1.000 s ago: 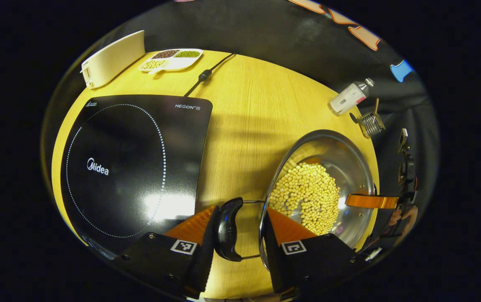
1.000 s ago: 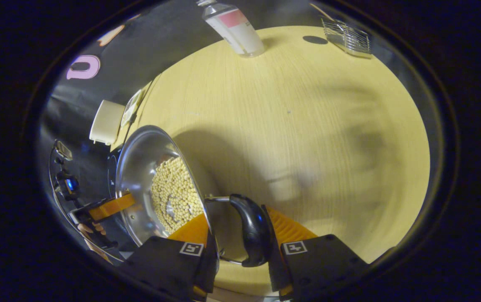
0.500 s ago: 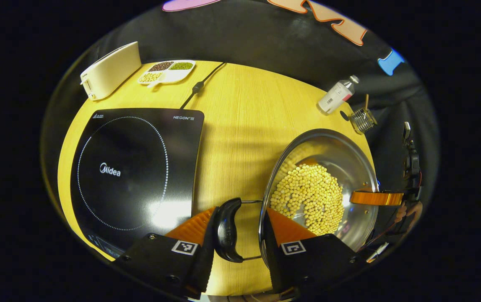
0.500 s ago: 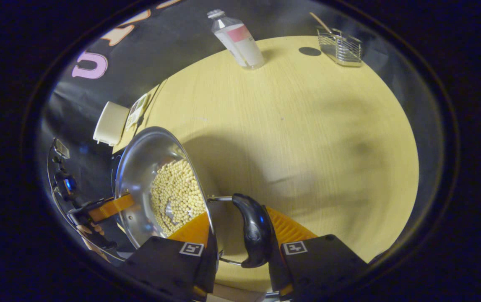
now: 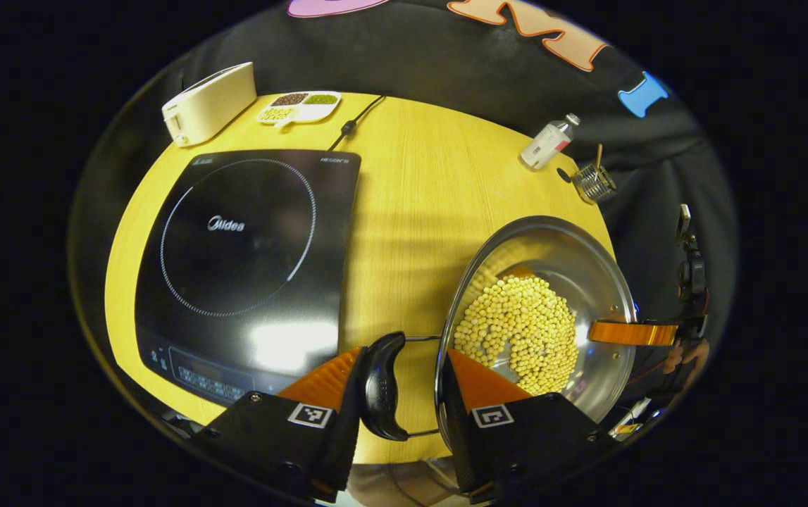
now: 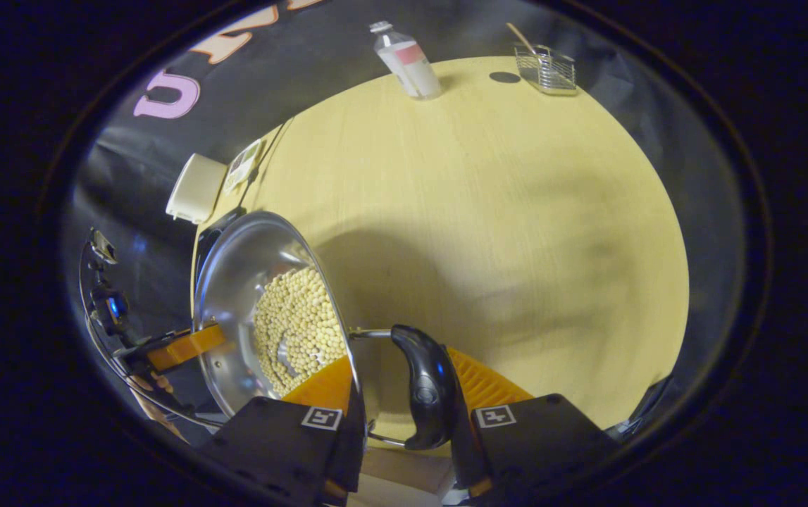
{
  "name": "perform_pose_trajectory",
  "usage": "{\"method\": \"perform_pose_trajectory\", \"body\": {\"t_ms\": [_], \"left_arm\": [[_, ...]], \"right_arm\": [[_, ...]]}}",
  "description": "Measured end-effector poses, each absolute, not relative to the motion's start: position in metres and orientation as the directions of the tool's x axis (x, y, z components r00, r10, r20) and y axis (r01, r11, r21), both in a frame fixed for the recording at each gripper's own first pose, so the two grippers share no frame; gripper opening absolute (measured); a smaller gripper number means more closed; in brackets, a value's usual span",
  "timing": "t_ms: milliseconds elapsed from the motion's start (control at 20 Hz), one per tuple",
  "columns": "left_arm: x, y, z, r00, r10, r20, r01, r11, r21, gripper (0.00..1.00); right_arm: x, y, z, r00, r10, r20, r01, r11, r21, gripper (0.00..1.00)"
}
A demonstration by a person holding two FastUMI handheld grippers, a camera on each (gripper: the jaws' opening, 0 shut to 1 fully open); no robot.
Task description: First push the handle of the pot to place it horizontally, then grasp the pot with both hands and set it on the induction cooktop.
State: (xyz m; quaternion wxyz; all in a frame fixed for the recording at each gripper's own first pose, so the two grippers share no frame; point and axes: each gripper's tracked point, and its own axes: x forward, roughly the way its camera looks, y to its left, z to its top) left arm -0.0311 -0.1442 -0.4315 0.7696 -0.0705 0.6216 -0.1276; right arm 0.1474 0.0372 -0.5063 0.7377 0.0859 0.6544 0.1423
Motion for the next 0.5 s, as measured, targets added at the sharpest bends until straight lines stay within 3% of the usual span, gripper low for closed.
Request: {"method": "perform_pose_trajectory", "body": {"t_ms": [400,450,500], "left_arm": [[-0.059,-0.084,-0.405,0.185,-0.281,-0.942,0.141,0.956,-0.257,0.58],[-0.060,-0.075,-0.402,0.185,-0.286,-0.940,0.151,0.954,-0.260,0.60],[-0.059,-0.065,-0.399,0.186,-0.292,-0.938,0.162,0.951,-0.264,0.58]], "right_arm": [[0.088,0.080,-0.485,0.112,0.329,-0.938,-0.082,0.943,0.322,0.53],[0.082,0.088,-0.482,0.121,0.327,-0.937,-0.073,0.944,0.320,0.48],[0.075,0.095,-0.479,0.129,0.324,-0.937,-0.060,0.946,0.319,0.53]]}}
